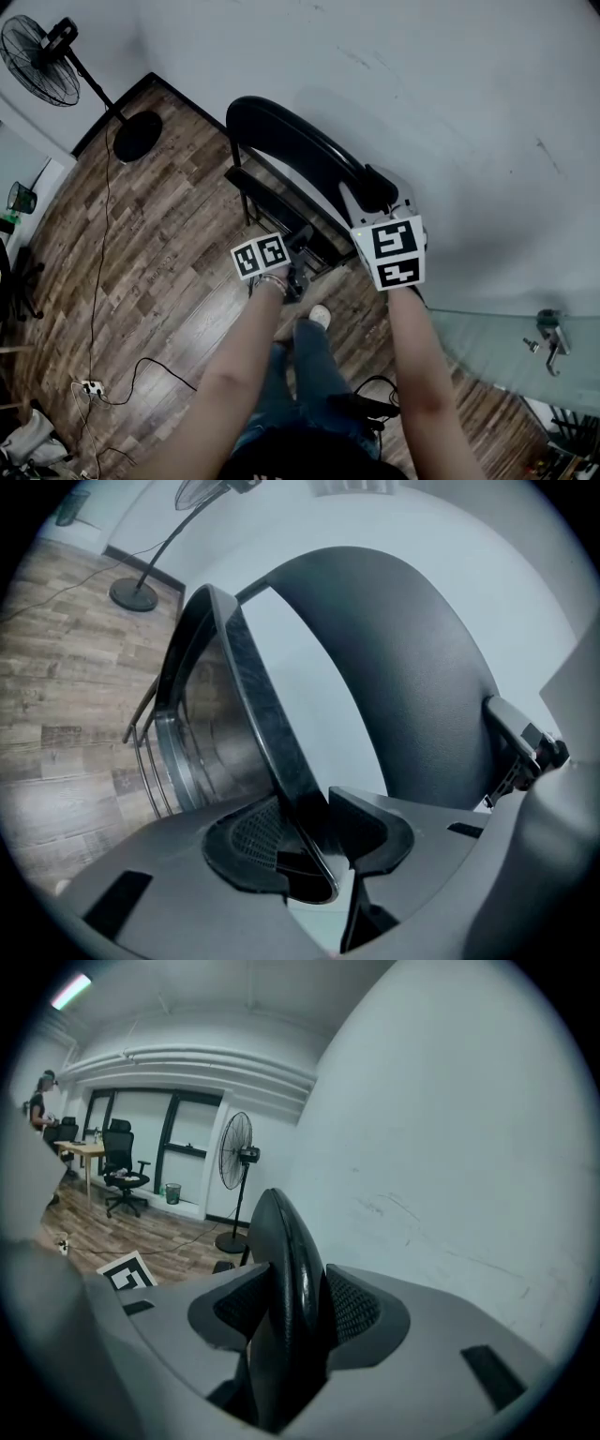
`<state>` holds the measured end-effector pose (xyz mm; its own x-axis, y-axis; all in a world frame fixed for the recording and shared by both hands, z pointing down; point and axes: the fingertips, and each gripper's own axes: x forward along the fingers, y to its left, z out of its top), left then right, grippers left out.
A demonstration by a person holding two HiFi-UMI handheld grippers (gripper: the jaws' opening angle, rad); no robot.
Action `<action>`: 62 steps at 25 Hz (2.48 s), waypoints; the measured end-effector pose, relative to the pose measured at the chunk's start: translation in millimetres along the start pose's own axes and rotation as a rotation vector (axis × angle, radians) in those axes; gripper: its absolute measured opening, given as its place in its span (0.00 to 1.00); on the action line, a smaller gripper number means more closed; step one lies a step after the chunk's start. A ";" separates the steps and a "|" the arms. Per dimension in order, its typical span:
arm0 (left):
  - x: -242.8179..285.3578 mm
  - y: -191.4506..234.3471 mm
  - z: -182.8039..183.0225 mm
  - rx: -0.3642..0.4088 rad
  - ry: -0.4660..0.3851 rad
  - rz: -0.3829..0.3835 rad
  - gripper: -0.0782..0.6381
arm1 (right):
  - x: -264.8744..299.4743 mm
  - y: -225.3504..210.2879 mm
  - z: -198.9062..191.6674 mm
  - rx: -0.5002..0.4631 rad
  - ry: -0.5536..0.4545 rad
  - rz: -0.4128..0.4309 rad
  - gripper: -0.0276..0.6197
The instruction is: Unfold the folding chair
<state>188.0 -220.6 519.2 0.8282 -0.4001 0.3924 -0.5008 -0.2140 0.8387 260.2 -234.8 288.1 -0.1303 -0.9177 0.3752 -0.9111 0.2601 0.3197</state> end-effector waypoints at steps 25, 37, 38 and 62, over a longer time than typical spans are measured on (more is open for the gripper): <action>-60.1 45.7 -33.8 -0.044 -0.012 -0.032 0.33 | 16.3 -14.8 -21.3 0.024 0.049 -0.037 0.35; -87.9 79.7 -51.8 -0.181 -0.027 0.007 0.58 | 32.4 -18.0 -38.7 0.038 0.107 -0.092 0.43; -91.8 86.1 -53.8 -0.206 -0.037 0.019 0.57 | 32.8 -17.0 -40.1 0.038 0.107 -0.095 0.43; -147.6 197.1 -102.8 -0.358 -0.065 0.152 0.44 | 46.9 9.0 -68.4 0.008 0.132 -0.207 0.49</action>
<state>-7.1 -112.1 665.4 0.7280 -0.4614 0.5071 -0.4873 0.1721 0.8561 272.6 -255.0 368.1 0.1115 -0.9040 0.4126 -0.9163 0.0671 0.3948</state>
